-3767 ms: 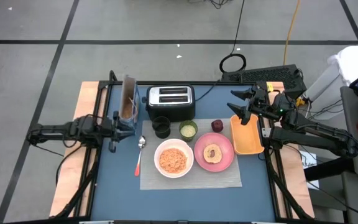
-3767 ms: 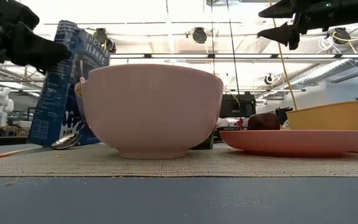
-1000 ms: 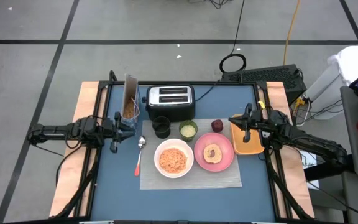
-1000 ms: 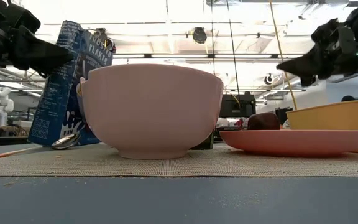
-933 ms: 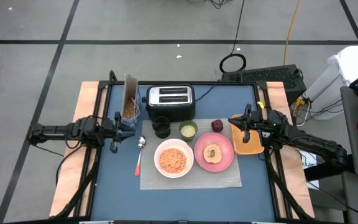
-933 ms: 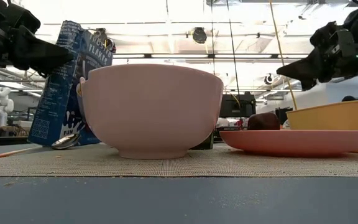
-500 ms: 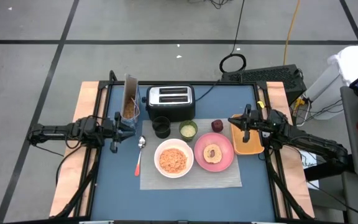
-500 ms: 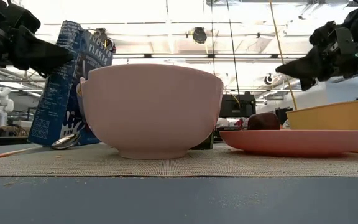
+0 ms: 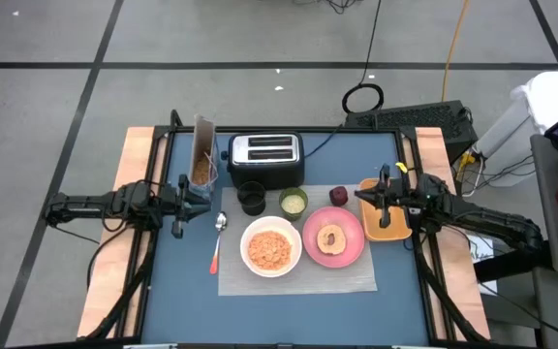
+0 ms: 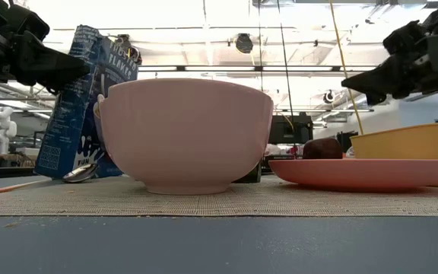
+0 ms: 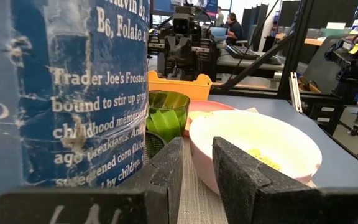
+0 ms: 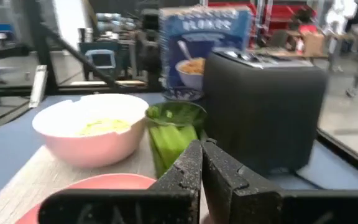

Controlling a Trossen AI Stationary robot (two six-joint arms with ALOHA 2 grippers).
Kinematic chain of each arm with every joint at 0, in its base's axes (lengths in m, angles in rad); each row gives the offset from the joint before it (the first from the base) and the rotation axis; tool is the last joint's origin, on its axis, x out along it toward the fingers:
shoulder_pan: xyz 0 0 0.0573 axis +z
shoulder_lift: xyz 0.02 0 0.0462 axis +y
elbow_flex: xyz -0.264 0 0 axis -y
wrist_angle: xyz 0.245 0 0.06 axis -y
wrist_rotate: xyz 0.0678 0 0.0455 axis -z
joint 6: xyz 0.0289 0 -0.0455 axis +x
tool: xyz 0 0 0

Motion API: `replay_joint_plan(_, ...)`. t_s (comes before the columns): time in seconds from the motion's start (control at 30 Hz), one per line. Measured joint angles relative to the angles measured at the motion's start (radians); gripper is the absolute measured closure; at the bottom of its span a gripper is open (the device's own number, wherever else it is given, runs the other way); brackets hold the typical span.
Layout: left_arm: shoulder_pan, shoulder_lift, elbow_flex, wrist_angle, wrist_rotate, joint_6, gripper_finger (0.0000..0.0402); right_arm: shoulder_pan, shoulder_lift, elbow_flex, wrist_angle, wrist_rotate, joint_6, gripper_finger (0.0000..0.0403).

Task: Arrange a breakfast setting
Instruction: Return to Home Position

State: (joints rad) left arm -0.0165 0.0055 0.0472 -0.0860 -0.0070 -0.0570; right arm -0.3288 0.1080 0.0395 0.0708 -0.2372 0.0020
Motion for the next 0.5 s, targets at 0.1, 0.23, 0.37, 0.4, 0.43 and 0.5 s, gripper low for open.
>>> replay_joint_plan(0.1,0.0,0.0,-0.002,0.011,-0.002,0.0,0.0307,0.045,-0.028,0.0,-0.008,0.001,-0.045,0.0401)
replay_joint_plan(0.23,0.0,0.0,-0.002,0.019,-0.002,0.0,0.0307,0.099,-0.08,0.0,-0.033,0.048,-0.067,0.0401)
replay_joint_plan(0.37,0.0,0.0,-0.002,0.022,-0.002,0.0,0.0307,0.15,-0.107,0.0,-0.058,0.171,-0.068,0.0401)
replay_joint_plan(0.4,0.0,0.0,-0.002,0.023,-0.002,0.0,0.0307,0.16,-0.106,0.0,-0.06,0.195,-0.07,0.0401)
replay_joint_plan(0.43,0.0,0.0,-0.002,0.026,-0.002,0.0,0.0307,0.172,-0.106,0.0,-0.063,0.212,-0.07,0.0401)
replay_joint_plan(0.5,0.0,0.0,-0.002,0.029,-0.002,0.0,0.0307,0.193,-0.107,0.0,-0.066,0.228,-0.069,0.0401)
